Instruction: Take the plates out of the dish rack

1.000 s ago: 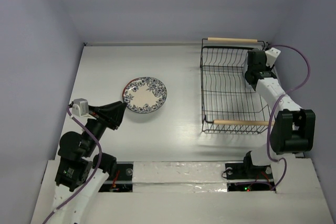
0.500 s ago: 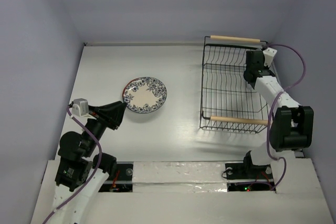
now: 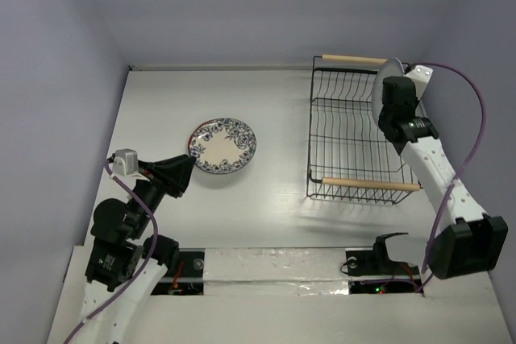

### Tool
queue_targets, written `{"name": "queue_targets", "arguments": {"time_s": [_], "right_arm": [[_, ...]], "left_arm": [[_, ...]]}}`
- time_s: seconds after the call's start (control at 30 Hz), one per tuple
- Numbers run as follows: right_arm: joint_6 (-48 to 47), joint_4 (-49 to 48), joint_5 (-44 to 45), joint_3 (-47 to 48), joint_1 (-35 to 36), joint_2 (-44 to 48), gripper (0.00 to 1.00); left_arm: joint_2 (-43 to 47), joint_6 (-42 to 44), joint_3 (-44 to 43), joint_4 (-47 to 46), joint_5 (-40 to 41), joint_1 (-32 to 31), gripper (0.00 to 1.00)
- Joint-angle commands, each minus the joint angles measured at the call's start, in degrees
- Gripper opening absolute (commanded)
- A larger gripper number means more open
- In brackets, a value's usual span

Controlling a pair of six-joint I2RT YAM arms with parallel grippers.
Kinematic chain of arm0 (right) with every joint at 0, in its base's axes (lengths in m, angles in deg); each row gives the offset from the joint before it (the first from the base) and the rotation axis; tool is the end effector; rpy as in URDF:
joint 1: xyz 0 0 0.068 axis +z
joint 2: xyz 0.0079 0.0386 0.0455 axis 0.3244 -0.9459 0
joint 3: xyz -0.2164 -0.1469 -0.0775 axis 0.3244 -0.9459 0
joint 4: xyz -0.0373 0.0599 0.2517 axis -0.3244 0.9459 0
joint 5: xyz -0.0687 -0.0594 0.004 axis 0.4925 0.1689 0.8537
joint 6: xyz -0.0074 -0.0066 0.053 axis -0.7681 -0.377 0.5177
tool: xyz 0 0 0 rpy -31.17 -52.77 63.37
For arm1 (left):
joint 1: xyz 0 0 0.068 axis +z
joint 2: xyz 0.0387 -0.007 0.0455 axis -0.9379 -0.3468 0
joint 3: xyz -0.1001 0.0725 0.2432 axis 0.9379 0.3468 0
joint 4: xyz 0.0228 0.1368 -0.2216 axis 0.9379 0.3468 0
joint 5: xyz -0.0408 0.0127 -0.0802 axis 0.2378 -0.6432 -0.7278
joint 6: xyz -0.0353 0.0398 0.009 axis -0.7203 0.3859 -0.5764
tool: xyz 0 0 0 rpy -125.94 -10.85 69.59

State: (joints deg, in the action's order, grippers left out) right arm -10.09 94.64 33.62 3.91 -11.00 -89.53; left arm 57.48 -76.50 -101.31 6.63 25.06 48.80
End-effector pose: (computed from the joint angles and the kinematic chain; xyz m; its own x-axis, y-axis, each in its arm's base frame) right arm 0.2770 0.0156 0.3470 -0.3884 0.1484 -0.9095 0.5542 0.8261 -0.1019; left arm 0.0519 -0.0249 0.3497 0.0075 -0.4821 -0.8761 0.5361 0.7415 -0.4035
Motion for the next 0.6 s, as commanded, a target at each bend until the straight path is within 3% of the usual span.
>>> {"name": "queue_targets", "arguments": {"time_s": [0.0,0.13,0.17,0.27,0.57], "right_arm": [[0.85,-6.18,-2.33,4.58,2.27,9.94,0.0],[7.52,-12.3,-21.72,2.31,4.02,16.72,0.0],[9.45,-14.07,-30.3,0.56,4.73,17.0,0.0],[16.31,-21.1,-41.42,-1.13,10.32,14.29,0.0],[29.15,-42.73,-53.05,1.5,24.06,-4.59,0.0]], "left_arm": [[-0.83,0.15,-0.25,-1.91,-0.51,0.16,0.27],[-1.18,0.15,-0.16,-2.0,-0.86,0.69,0.27],[-1.27,0.15,-0.16,-2.08,-0.86,1.21,0.28],[-1.71,0.33,-0.25,-1.91,-0.78,1.83,0.29],[-3.91,-0.02,-0.42,-1.47,0.19,3.68,0.42]]}}
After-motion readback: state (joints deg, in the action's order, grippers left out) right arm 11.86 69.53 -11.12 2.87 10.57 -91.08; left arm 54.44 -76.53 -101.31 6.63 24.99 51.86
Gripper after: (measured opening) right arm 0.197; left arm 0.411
